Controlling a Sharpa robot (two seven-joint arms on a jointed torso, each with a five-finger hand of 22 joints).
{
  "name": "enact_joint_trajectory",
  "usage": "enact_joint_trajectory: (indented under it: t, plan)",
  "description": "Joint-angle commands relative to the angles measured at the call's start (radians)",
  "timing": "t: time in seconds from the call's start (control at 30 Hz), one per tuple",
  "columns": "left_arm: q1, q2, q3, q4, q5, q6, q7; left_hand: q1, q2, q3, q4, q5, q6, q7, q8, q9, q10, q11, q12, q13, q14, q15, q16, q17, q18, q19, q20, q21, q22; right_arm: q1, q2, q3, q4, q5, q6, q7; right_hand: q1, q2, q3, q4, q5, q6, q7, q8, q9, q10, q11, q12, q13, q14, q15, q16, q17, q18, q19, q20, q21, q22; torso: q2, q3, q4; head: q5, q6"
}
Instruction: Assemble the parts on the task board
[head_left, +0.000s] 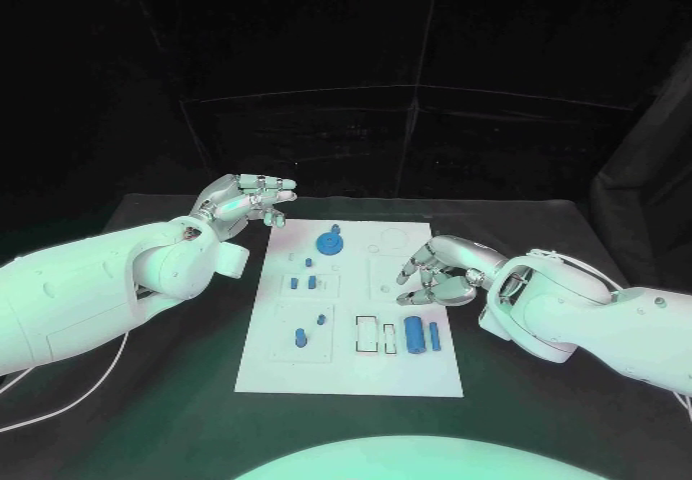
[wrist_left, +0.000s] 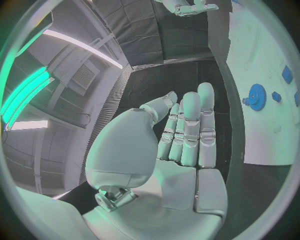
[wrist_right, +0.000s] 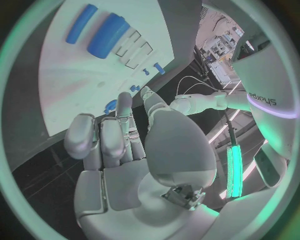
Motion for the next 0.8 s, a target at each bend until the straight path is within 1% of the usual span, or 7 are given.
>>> enact_joint_trajectory:
  t: [0.03, 0.17, 0.23, 0.3, 0.4, 0.5, 0.8]
  plan:
    - [0.001, 0.002, 0.000, 0.001, 0.002, 0.010, 0.003, -0.008, 0.004, -0.003, -0.003, -0.005, -0.006, -0.002, 0.000, -0.001, -0.004, 0.000, 0.004, -0.001, -0.008, 0.000, -0.004, -0.002, 0.006, -0.006, 0.002, -0.004, -0.001, 0.000, -0.015, -0.001, 0.024, 0.109, -0.004, -0.129, -0.002, 0.009, -0.034, 0.013, 0.001, -0.015, 0.001, 0.033, 0.005, -0.013, -0.002, 0.134, 0.159, 0.047, -0.008, 0.032, 0.041, -0.019, 0.013, 0.002, 0.016, 0.032, -0.005, 0.0021, -0.0156, -0.008, 0.000]
    - [0.001, 0.003, 0.000, -0.003, 0.002, 0.011, 0.004, -0.008, 0.004, -0.003, -0.003, -0.005, -0.006, -0.002, 0.000, -0.001, -0.004, 0.000, 0.004, -0.001, -0.008, 0.000, -0.004, -0.002, 0.006, -0.006, 0.002, -0.004, -0.001, -0.011, -0.027, -0.002, 0.040, 0.083, 0.004, -0.198, -0.016, 0.022, -0.075, 0.039, 0.005, -0.036, 0.002, 0.069, 0.010, 0.002, -0.001, 0.231, 0.287, 0.049, -0.003, 0.059, 0.077, -0.024, 0.024, 0.002, 0.032, 0.065, -0.008, 0.0050, -0.0265, -0.010, -0.001]
    - [0.001, 0.002, 0.000, -0.004, 0.002, 0.010, 0.004, -0.008, 0.004, -0.003, -0.003, -0.005, -0.006, -0.002, 0.000, -0.001, -0.004, 0.000, 0.004, -0.001, -0.008, 0.000, -0.004, -0.002, 0.006, -0.006, 0.002, -0.004, -0.001, -0.016, -0.028, -0.002, 0.043, 0.066, 0.006, -0.221, -0.023, 0.025, -0.092, 0.049, 0.016, -0.043, 0.001, 0.080, 0.011, 0.034, -0.002, 0.295, 0.370, 0.057, -0.002, 0.092, 0.127, -0.026, 0.031, 0.002, 0.039, 0.079, -0.009, 0.0046, -0.0280, -0.011, -0.003]
    - [0.001, 0.001, 0.000, -0.004, 0.002, 0.010, 0.005, -0.008, 0.004, -0.003, -0.003, -0.005, -0.006, -0.002, 0.000, -0.001, -0.004, 0.000, 0.004, -0.001, -0.008, 0.000, -0.004, -0.002, 0.006, -0.006, 0.002, -0.004, -0.001, -0.025, -0.028, -0.003, 0.047, 0.042, 0.012, -0.253, -0.045, 0.032, -0.118, 0.073, 0.066, -0.059, 0.003, 0.092, 0.011, 0.104, -0.002, 0.419, 0.537, 0.066, -0.001, 0.130, 0.186, -0.033, 0.049, 0.002, 0.056, 0.119, -0.010, 0.0038, -0.0284, -0.013, -0.003]
    - [0.000, -0.001, 0.000, -0.004, 0.002, 0.010, 0.005, -0.008, 0.004, -0.003, -0.003, -0.005, -0.006, -0.002, 0.000, -0.001, -0.004, 0.000, 0.004, -0.001, -0.008, 0.000, -0.004, -0.002, 0.006, -0.006, 0.002, -0.004, -0.001, -0.036, -0.023, -0.003, 0.049, 0.011, 0.026, -0.291, -0.049, 0.043, -0.154, 0.092, 0.081, -0.073, 0.003, 0.119, 0.014, 0.149, -0.002, 0.505, 0.658, 0.071, 0.000, 0.162, 0.234, -0.041, 0.070, 0.002, 0.075, 0.163, -0.011, 0.0034, -0.0277, -0.014, -0.005]
    - [0.000, -0.002, 0.000, -0.005, 0.002, 0.010, 0.005, -0.008, 0.004, -0.004, -0.003, -0.005, -0.007, -0.002, 0.001, -0.001, -0.005, 0.001, 0.005, -0.001, -0.008, 0.000, -0.005, -0.002, 0.006, -0.006, 0.002, -0.004, -0.002, -0.041, -0.013, -0.004, 0.047, -0.015, 0.048, -0.330, -0.053, 0.049, -0.169, 0.100, 0.079, -0.078, 0.002, 0.131, 0.015, 0.158, 0.000, 0.523, 0.686, 0.073, 0.000, 0.175, 0.255, -0.044, 0.078, 0.003, 0.083, 0.182, -0.011, 0.0048, -0.0292, -0.011, -0.004]
    - [0.000, -0.004, 0.000, -0.004, 0.002, 0.011, 0.005, -0.008, 0.004, -0.004, -0.003, -0.005, -0.007, -0.002, 0.001, -0.001, -0.005, 0.001, 0.005, -0.001, -0.008, 0.000, -0.005, -0.002, 0.006, -0.006, 0.002, -0.004, -0.002, -0.055, 0.022, -0.005, 0.038, -0.062, 0.082, -0.389, -0.065, 0.052, -0.209, 0.122, 0.072, -0.082, 0.000, 0.163, 0.023, 0.155, -0.001, 0.524, 0.696, 0.072, -0.001, 0.182, 0.264, -0.046, 0.083, 0.003, 0.086, 0.192, -0.009, 0.0042, -0.0296, -0.018, -0.006]
